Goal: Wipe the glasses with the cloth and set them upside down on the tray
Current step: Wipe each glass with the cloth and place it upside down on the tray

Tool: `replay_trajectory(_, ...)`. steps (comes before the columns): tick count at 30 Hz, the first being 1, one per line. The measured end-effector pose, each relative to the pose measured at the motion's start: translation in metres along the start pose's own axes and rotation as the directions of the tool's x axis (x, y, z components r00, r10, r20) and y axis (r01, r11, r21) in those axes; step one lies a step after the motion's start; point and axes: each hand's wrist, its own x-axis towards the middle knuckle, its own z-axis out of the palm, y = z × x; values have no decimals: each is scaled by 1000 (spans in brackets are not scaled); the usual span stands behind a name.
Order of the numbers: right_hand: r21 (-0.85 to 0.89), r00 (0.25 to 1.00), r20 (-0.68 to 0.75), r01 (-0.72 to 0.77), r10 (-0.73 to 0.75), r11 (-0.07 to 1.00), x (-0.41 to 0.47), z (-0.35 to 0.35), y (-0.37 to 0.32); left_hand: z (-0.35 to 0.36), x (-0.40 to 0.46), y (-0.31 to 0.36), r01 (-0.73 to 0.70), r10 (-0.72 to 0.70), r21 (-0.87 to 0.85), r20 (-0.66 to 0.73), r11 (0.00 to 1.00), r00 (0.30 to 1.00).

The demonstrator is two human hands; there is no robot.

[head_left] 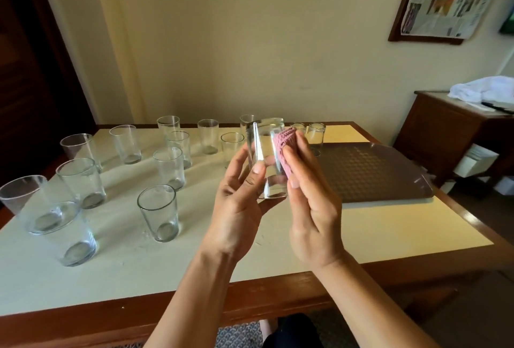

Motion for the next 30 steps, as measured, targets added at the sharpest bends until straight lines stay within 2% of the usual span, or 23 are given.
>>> replay_trajectory(4, -25, 998, 60, -13, 15, 1000, -39, 10, -1, 2, 4, 4, -32, 36, 53, -63, 998, 997)
replay_trajectory(9, -36, 1000, 13, 27, -26, 999, -12, 4, 3, -2, -3, -5, 43, -43, 99, 2, 994, 999)
replay_trajectory(12, -46, 999, -15, 30, -30, 998, 8, 0, 1, 2, 0, -3, 9, -8, 49, -15, 999, 1000)
replay_trajectory(16, -9, 999, 45, -10, 10, 1000, -27, 7, -2, 5, 4, 5, -24, 28, 56, -74, 998, 997)
replay_trajectory(19, -41, 999, 43, -22, 24, 999, -49, 8, 2, 3, -1, 2, 45, -44, 29, -66, 999, 997)
replay_trajectory(21, -14, 999, 41, -12, 12, 1000, -36, 4, 5, 1, -5, -3, 74, -74, 53, -6, 996, 997)
replay_trajectory(23, -7, 1000, 22, -15, 15, 1000, -17, -1, 5, 3, -6, -5, 46, -49, 102, 30, 994, 998)
replay_trajectory(25, -35, 1000, 1, -12, 12, 999, -6, -2, 5, 4, -3, -5, 6, -6, 101, 0, 995, 1000)
replay_trajectory(28, -37, 998, 59, -8, 11, 999, -22, 6, -1, 6, 1, 2, -42, 52, 113, -92, 993, 994)
replay_trajectory(30, -76, 997, 76, -19, 25, 997, -41, 11, 0, 4, 1, 5, -18, 26, 112, -69, 994, 997)
